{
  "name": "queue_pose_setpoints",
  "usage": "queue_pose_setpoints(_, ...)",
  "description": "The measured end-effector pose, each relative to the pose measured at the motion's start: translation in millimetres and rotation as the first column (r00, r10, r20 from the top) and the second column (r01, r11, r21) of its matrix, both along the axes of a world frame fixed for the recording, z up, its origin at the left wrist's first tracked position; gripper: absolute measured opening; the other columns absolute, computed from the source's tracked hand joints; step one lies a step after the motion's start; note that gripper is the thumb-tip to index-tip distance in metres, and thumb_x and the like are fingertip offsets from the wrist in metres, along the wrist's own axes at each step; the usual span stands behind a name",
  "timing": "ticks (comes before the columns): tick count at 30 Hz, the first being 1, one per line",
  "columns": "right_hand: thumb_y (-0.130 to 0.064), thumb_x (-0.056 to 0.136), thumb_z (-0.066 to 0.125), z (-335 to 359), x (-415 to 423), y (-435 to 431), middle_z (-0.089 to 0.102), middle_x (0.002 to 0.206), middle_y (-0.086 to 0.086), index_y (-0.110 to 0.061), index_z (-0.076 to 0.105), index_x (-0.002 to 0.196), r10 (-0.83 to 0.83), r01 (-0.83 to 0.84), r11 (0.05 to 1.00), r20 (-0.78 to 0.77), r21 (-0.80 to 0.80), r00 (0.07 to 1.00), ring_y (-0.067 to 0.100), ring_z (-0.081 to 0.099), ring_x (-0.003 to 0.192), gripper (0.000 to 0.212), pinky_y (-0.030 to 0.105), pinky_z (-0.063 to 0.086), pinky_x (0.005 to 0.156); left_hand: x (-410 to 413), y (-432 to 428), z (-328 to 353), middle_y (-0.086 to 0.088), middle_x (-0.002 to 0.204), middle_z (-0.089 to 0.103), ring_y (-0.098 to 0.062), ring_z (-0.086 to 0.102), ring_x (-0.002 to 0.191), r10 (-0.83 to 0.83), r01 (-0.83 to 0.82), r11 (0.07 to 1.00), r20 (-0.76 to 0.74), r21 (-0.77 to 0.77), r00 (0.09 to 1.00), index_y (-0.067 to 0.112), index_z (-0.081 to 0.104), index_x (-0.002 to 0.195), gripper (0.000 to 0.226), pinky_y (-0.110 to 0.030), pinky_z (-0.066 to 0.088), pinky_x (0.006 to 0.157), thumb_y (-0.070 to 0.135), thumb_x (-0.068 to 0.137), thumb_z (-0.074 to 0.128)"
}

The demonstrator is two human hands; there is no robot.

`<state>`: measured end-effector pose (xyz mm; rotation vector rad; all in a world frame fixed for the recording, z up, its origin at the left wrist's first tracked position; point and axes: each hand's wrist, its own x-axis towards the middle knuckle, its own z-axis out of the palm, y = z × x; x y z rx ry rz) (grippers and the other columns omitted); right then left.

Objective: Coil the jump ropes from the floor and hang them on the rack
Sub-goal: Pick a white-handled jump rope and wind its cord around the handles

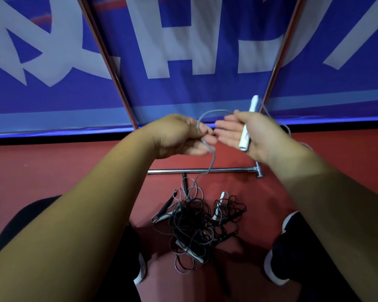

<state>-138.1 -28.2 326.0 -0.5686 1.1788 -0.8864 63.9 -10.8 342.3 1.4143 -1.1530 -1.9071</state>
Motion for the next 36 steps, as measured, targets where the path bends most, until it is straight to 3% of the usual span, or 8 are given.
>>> queue_pose_setpoints(6, -0.02, 0.11, 0.05, -4.5, 9.2, 22.8, 0.078, 0.122, -0.012, -0.027, 0.069, 0.13, 0.615, -0.613, 0.783, -0.288, 0.108, 0.734, 0.005, 0.07, 0.121, 0.029, 0.041, 0.05, 0.107, 2.1, -10.6, 9.7, -0.013, 0.097, 0.08, -0.028, 0.079, 0.088, 0.448, -0.432, 0.892, -0.37, 0.131, 0.814, 0.0, 0.062, 0.106, 0.017, -0.025, 0.064, 0.075, 0.008, 0.11, 0.047)
queue_pose_setpoints(9, -0.023, 0.111, 0.053, -1.0, 12.9, 26.9, 0.079, 0.121, -0.007, -0.023, 0.073, 0.127, 0.599, -0.616, 0.787, -0.279, 0.03, 0.751, 0.006, 0.072, 0.117, 0.025, 0.037, 0.052, 0.106, 6.9, -12.8, 7.9, -0.017, 0.1, 0.079, -0.029, 0.079, 0.09, 0.517, -0.493, 0.853, -0.404, 0.17, 0.755, -0.004, 0.062, 0.106, 0.019, -0.024, 0.064, 0.07, 0.01, 0.109, 0.05)
queue_pose_setpoints(14, -0.021, 0.109, 0.058, -1.0, 15.2, 26.4, 0.082, 0.11, 0.008, -0.013, 0.074, 0.116, 0.44, -0.464, 0.884, -0.237, -0.056, 0.866, 0.022, 0.079, 0.104, 0.019, 0.039, 0.061, 0.098, 11.3, -18.1, -0.8, -0.018, 0.099, 0.077, -0.029, 0.079, 0.087, 0.49, -0.496, 0.868, -0.181, 0.012, 0.853, -0.005, 0.062, 0.111, 0.042, -0.031, 0.063, 0.066, 0.034, 0.112, 0.045)
queue_pose_setpoints(19, -0.014, 0.108, 0.059, 2.4, 15.3, 18.9, 0.081, 0.106, 0.014, -0.007, 0.071, 0.115, 0.223, -0.23, 0.966, -0.067, -0.12, 0.973, 0.028, 0.08, 0.097, 0.016, 0.037, 0.067, 0.082, 1.7, -7.1, -11.8, -0.008, 0.089, 0.077, -0.027, 0.076, 0.081, 0.106, -0.116, 0.993, 0.278, 0.021, 0.955, 0.004, 0.069, 0.115, 0.026, -0.037, 0.061, 0.078, 0.015, 0.106, 0.047)
queue_pose_setpoints(24, -0.014, 0.11, 0.055, 2.6, 8.5, 7.8, 0.082, 0.104, 0.011, -0.007, 0.067, 0.115, -0.045, 0.067, 0.989, 0.163, -0.133, 0.986, 0.022, 0.081, 0.096, 0.015, 0.031, 0.065, 0.074, -4.6, 11.6, -19.6, 0.008, 0.107, 0.075, -0.013, 0.065, 0.1, -0.506, 0.518, 0.841, 0.561, 0.155, 0.655, 0.02, 0.074, 0.118, 0.028, -0.033, 0.051, 0.085, 0.008, 0.101, 0.056)
queue_pose_setpoints(30, -0.014, 0.109, 0.052, -7.4, 3.5, 0.3, 0.081, 0.107, 0.015, -0.004, 0.067, 0.124, -0.1, 0.103, 0.994, 0.059, -0.048, 0.993, 0.026, 0.081, 0.094, 0.023, 0.038, 0.067, 0.077, -3.6, 5.6, -9.6, -0.01, 0.098, 0.078, -0.021, 0.07, 0.082, -0.236, 0.247, 0.969, 0.282, -0.002, 0.93, 0.008, 0.069, 0.11, 0.024, -0.031, 0.058, 0.075, 0.019, 0.111, 0.047)
queue_pose_setpoints(33, -0.011, 0.104, 0.052, -15.6, 7.0, 7.0, 0.082, 0.106, 0.006, -0.01, 0.07, 0.13, 0.178, -0.171, 0.984, -0.173, 0.058, 0.969, 0.022, 0.08, 0.088, 0.031, 0.036, 0.064, 0.075, -3.5, -0.3, 6.1, -0.006, 0.092, 0.077, -0.018, 0.077, 0.078, 0.039, -0.039, 0.999, 0.0, -0.016, 0.999, 0.008, 0.066, 0.109, 0.024, -0.029, 0.065, 0.068, 0.023, 0.112, 0.047)
queue_pose_setpoints(36, -0.013, 0.104, 0.054, -16.9, 9.4, 17.3, 0.081, 0.116, -0.005, -0.021, 0.072, 0.13, 0.52, -0.5, 0.853, -0.309, 0.147, 0.796, 0.019, 0.076, 0.11, 0.033, 0.036, 0.058, 0.099, 0.9, -8.3, 13.1, -0.008, 0.091, 0.078, -0.02, 0.079, 0.079, 0.343, -0.335, 0.939, -0.246, 0.075, 0.907, 0.005, 0.065, 0.106, 0.023, -0.023, 0.062, 0.062, 0.021, 0.111, 0.049)
